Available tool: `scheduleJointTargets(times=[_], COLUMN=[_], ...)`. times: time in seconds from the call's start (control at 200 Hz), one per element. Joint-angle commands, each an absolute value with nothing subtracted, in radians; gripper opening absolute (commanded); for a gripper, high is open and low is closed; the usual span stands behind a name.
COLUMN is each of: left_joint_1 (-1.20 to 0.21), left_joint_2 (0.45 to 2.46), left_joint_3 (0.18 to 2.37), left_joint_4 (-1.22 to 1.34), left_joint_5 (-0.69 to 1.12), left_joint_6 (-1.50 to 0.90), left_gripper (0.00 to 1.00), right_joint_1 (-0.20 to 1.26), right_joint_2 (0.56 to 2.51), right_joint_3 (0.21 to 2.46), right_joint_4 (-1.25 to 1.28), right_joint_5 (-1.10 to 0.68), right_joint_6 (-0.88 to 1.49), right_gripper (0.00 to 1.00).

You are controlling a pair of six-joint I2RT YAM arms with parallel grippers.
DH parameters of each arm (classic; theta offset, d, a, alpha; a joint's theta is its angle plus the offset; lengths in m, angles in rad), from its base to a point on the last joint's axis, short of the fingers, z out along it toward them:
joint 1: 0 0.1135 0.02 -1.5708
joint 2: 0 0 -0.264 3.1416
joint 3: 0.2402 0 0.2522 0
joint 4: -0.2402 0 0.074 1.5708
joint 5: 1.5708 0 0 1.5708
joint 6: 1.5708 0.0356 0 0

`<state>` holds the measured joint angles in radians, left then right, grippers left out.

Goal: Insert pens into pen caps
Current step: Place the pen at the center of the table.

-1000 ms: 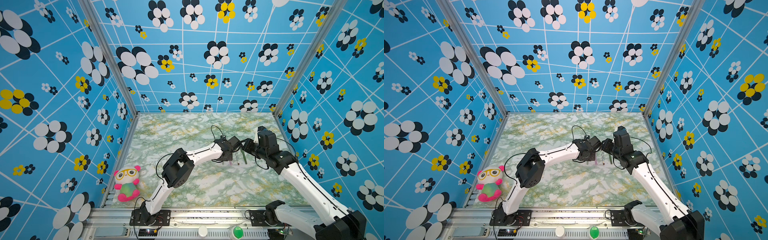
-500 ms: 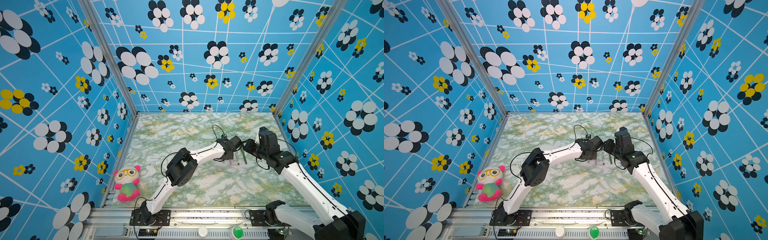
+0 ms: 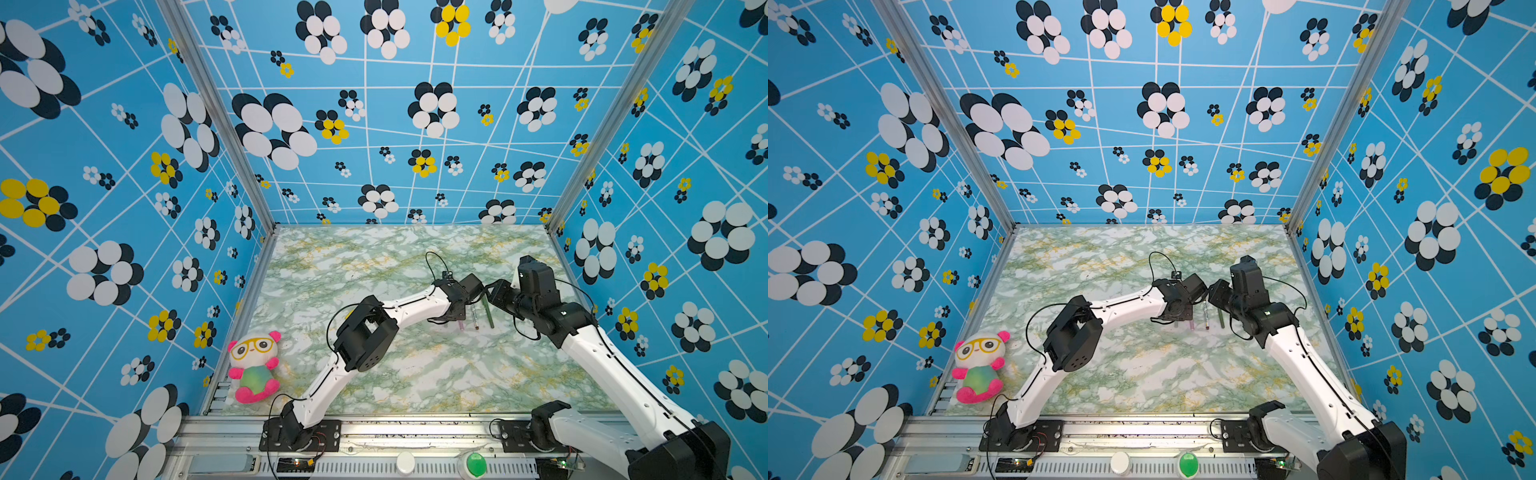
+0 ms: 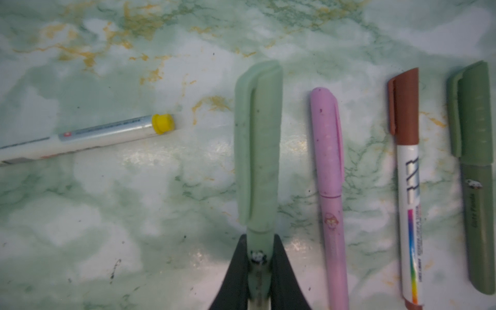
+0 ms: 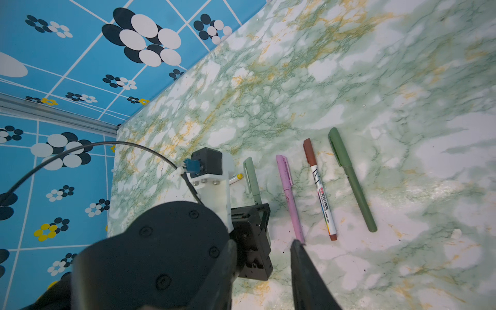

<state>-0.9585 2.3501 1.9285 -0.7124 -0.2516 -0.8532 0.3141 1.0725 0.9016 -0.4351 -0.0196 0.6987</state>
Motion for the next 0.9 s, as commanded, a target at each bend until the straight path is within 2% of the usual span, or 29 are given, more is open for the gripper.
scheduleJointTargets(times=[0.0,0.4,0.69,0.895], left_joint_1=[-0.966,-0.965,-0.963,-0.963], left_joint_2=[2.397,2.397,2.394,2.393], left_joint_3=[1.944,1.921,1.918,1.916], left_joint_4=[-0.752,-0.753,-0.756,-0.762], left_joint_5=[-0.259,-0.25,-0.25,-0.246], left_joint_6=[-0.857,-0.868,-0.865,-0.865], left_gripper=[0.0,0.01,0.15,0.21], right_joint_1=[0.314,0.299,0.295,0.295], right_joint_2=[1.065,1.055,1.053,1.052], right_joint_3=[0.894,0.887,0.887,0.886], right_joint_4=[-0.378,-0.376,-0.377,-0.377], right_joint_5=[-0.072,-0.066,-0.067,-0.07], right_joint_6=[0.698,0.698,0.698,0.697], right_gripper=[0.36,0.36,0.36,0.36])
